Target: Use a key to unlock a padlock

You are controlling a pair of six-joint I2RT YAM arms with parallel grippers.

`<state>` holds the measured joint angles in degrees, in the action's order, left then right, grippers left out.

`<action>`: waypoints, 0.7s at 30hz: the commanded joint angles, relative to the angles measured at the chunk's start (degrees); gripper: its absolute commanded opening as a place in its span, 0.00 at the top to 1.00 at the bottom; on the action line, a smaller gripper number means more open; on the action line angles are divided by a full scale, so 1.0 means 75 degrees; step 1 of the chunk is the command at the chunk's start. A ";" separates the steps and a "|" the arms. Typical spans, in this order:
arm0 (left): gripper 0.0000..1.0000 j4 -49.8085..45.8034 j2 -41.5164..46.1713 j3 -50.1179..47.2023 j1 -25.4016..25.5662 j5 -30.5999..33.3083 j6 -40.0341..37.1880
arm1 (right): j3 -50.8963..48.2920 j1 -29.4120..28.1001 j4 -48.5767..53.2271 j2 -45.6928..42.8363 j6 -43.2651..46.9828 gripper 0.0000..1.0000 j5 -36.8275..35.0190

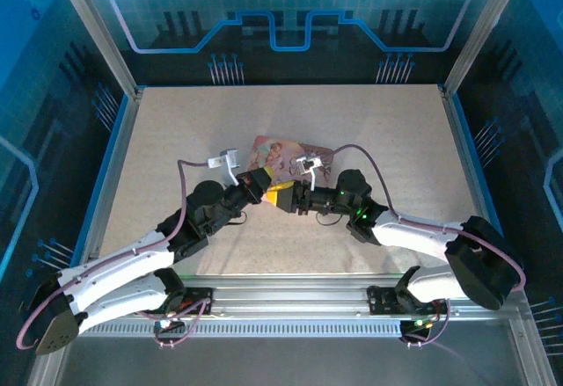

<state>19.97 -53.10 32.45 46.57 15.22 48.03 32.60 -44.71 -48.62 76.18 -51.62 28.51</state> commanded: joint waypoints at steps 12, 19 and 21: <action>1.00 -0.0018 0.0187 -0.0066 0.0037 0.0395 -0.0008 | -0.0032 0.0071 0.0503 -0.0390 0.0283 0.97 -0.0250; 0.60 -0.1139 0.0294 0.0163 0.0044 0.0393 -0.0556 | 0.0088 0.0381 0.2882 -0.1210 0.1508 0.98 -0.0634; 0.45 -0.1753 0.0266 0.0282 0.0038 0.0400 -0.0763 | 0.0118 0.0532 0.3650 -0.1415 0.1927 0.98 -0.0781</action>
<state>14.04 -51.62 32.62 46.72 16.95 45.52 32.60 -42.11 -32.36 67.83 -43.68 25.28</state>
